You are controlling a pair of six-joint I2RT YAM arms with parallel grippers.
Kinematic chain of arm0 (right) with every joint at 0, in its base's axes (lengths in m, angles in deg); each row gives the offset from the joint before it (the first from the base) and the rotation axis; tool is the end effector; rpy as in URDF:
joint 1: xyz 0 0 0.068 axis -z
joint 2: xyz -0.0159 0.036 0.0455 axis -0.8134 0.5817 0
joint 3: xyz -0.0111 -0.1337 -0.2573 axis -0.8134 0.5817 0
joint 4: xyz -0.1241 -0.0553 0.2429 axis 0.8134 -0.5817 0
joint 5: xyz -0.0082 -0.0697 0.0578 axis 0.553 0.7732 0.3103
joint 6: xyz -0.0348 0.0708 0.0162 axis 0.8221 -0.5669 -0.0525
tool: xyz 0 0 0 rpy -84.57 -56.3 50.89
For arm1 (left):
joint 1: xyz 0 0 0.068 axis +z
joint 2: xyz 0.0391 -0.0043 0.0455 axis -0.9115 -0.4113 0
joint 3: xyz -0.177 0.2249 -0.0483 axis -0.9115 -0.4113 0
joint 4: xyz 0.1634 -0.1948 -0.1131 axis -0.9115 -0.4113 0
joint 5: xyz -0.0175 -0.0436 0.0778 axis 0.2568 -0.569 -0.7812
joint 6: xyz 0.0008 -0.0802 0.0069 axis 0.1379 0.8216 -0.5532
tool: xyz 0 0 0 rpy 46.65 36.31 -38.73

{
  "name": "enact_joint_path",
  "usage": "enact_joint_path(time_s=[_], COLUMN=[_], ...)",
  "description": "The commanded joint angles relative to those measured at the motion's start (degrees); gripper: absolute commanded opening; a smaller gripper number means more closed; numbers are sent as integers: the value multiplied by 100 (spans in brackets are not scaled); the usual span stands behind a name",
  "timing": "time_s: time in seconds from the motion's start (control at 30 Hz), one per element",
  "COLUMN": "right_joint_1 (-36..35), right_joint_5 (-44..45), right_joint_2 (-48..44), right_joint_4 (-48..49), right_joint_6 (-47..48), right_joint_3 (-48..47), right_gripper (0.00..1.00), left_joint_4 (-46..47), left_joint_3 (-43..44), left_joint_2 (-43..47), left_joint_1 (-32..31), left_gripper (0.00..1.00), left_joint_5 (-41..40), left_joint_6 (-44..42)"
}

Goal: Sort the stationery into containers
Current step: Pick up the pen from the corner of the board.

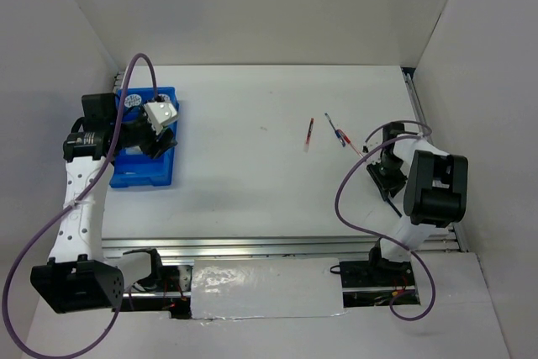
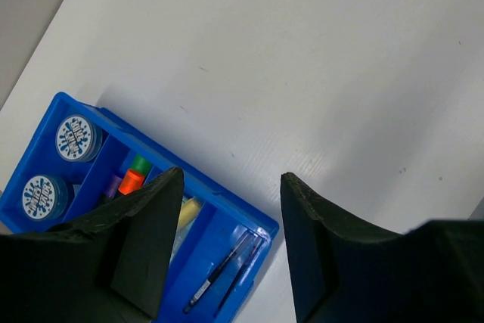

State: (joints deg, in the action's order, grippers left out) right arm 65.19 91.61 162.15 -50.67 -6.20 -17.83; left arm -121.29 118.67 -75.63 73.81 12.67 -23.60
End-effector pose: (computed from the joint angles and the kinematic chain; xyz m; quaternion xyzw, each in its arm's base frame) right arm 0.2891 -0.0608 0.1216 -0.1840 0.9817 -0.0486 0.0098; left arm 0.2620 -0.0082 0.3740 0.4275 0.7487 -0.0873 0.4992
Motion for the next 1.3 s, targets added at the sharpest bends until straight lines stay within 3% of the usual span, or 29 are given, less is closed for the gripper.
enact_joint_path(time_s=[0.0,0.2,0.37,0.5,0.63,0.8,0.87,0.93,1.0,1.17,1.27], right_joint_1=[40,145,-39,-529,-1311,-2147,-2482,-2745,-2930,-3466,-3598], right_joint_5=[129,-20,-441,-2545,-4175,-5627,-5996,-6285,-6427,-6438,-6244], right_joint_2=[173,199,104,-231,-354,-548,-644,-679,-662,-837,-847], right_joint_4=[296,208,-343,-1180,-1305,-296,443,1126,1393,2562,2941], right_joint_6=[198,514,498,-98,-1022,-2522,-3199,-3711,-4116,-5143,-5505], right_joint_3=[89,54,-420,-1927,-2897,-3120,-3006,-2865,-2830,-2470,-2407], right_gripper=[38,20,4,1,0,0,0,0,0,0,0], left_joint_4=[352,599,933,1810,2793,4287,5234,5502,5644,6293,6602], left_joint_3=[48,30,135,-101,-566,-1261,-1577,-1779,-1851,-2298,-2352], left_joint_2=[89,-16,-192,-87,115,423,528,599,547,318,142], left_joint_1=[8,104,174,175,79,-387,-756,-1395,-1914,-2391,-2707], left_gripper=[66,66,66,66,66,65,66,66,68,70,70], left_joint_5=[295,470,760,735,901,884,919,674,393,145,76], left_joint_6=[24,533,1657,3936,5242,7234,7695,8021,8075,8977,9103])
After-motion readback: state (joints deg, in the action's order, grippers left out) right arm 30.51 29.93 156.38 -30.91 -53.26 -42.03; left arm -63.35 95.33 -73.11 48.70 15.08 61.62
